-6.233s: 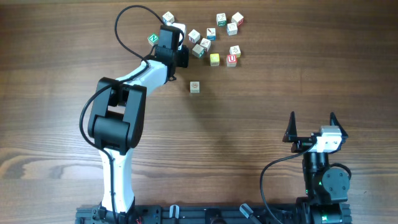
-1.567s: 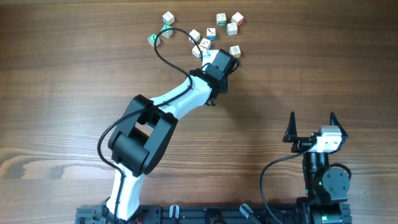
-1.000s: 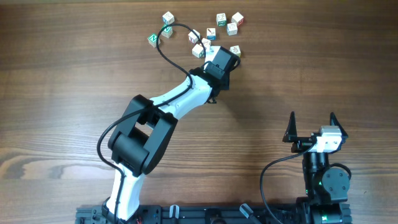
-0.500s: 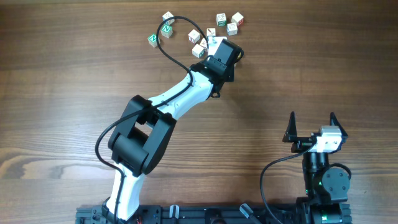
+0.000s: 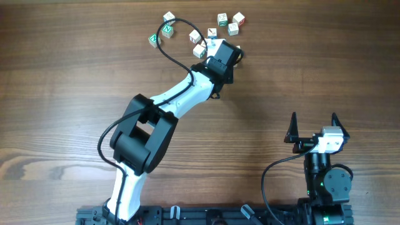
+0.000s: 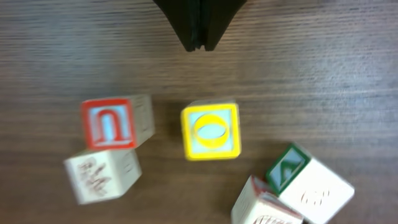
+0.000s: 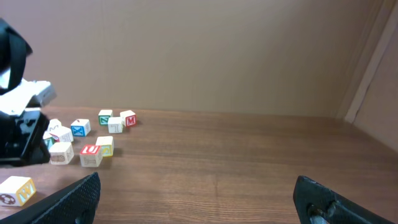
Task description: Form a horizontal line
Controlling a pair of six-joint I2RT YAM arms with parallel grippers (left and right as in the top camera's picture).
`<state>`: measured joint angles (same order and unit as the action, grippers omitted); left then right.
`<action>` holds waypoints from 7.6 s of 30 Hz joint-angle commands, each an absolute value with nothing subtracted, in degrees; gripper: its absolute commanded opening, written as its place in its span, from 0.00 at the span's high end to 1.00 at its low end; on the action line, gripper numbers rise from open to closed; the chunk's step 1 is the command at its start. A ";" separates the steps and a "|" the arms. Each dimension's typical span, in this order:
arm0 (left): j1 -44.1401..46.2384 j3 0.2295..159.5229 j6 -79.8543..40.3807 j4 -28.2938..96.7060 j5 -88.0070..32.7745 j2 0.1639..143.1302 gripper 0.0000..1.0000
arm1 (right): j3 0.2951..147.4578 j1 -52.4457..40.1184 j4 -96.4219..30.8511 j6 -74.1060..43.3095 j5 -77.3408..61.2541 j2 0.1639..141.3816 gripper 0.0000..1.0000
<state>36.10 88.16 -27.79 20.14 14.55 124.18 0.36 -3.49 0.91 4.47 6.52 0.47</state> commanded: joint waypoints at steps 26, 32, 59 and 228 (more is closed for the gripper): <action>35.79 89.27 -28.80 26.68 11.84 125.38 0.96 | 0.30 -3.57 1.13 5.15 7.64 0.58 0.00; 35.62 89.52 -28.73 24.80 15.77 124.79 0.94 | 0.30 -3.57 1.13 5.17 7.64 0.58 0.00; 39.68 89.82 -30.96 34.30 7.11 121.93 0.96 | 0.30 -3.57 1.13 5.17 7.64 0.58 0.00; 10.96 99.42 -27.44 70.19 8.82 96.36 0.00 | 0.30 -3.55 3.84 -48.23 3.49 0.58 0.00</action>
<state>11.14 98.65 -27.31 70.32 9.43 101.95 0.36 -3.49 3.55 -17.21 4.75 0.47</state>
